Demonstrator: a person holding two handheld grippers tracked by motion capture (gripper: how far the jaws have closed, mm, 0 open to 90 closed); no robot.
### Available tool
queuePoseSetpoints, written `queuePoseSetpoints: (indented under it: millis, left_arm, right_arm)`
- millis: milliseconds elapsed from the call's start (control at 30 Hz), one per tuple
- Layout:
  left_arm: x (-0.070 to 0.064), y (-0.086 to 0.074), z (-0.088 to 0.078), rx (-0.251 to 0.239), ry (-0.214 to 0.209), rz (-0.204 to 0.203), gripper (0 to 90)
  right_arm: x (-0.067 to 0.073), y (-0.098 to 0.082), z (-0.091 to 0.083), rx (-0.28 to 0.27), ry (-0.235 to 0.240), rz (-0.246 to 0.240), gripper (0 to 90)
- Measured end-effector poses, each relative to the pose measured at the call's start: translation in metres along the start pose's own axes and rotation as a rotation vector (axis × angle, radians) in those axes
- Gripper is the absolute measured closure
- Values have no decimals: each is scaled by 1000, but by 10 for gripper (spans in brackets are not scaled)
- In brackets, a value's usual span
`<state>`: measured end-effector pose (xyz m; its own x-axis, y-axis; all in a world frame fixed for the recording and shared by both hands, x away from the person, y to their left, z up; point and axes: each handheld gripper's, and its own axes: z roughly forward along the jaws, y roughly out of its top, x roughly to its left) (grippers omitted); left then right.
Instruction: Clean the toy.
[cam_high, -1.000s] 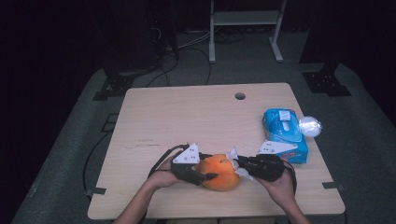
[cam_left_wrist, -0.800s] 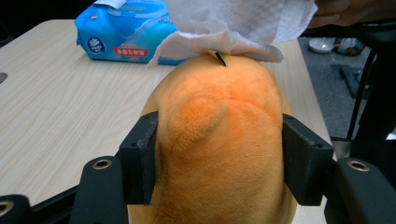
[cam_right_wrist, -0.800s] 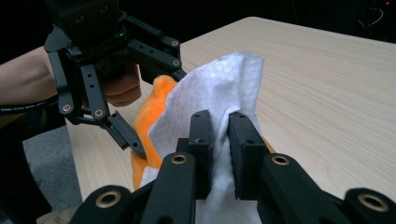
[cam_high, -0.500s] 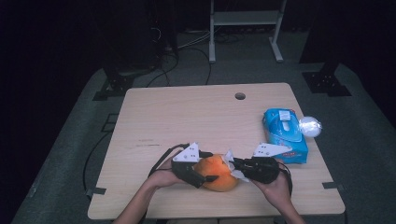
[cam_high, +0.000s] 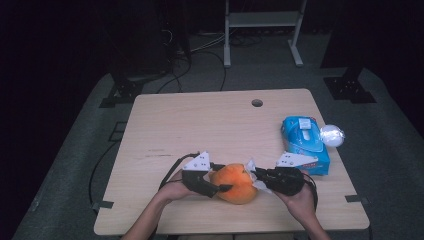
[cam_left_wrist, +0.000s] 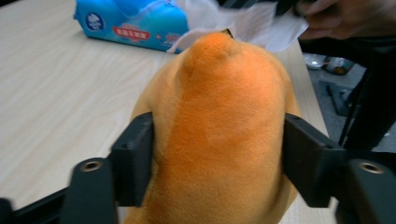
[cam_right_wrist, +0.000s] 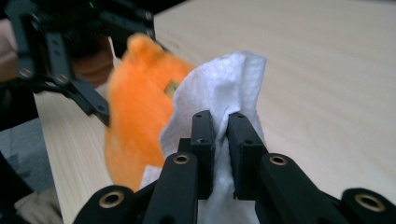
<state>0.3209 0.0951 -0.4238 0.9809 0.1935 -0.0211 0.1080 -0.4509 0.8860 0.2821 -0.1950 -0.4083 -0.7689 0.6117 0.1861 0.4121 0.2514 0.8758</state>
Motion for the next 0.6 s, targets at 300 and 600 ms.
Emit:
queuePoseSetpoints:
  millis: [300, 600]
  left_arm:
    - [-14, 15, 5, 24, 54, 74, 403]
    - [-16, 24, -1, 20, 80, 60, 405]
  right_arm:
    - [9, 6, -1, -52, 34, -19, 807]
    - [19, 13, -7, -79, 13, -49, 807]
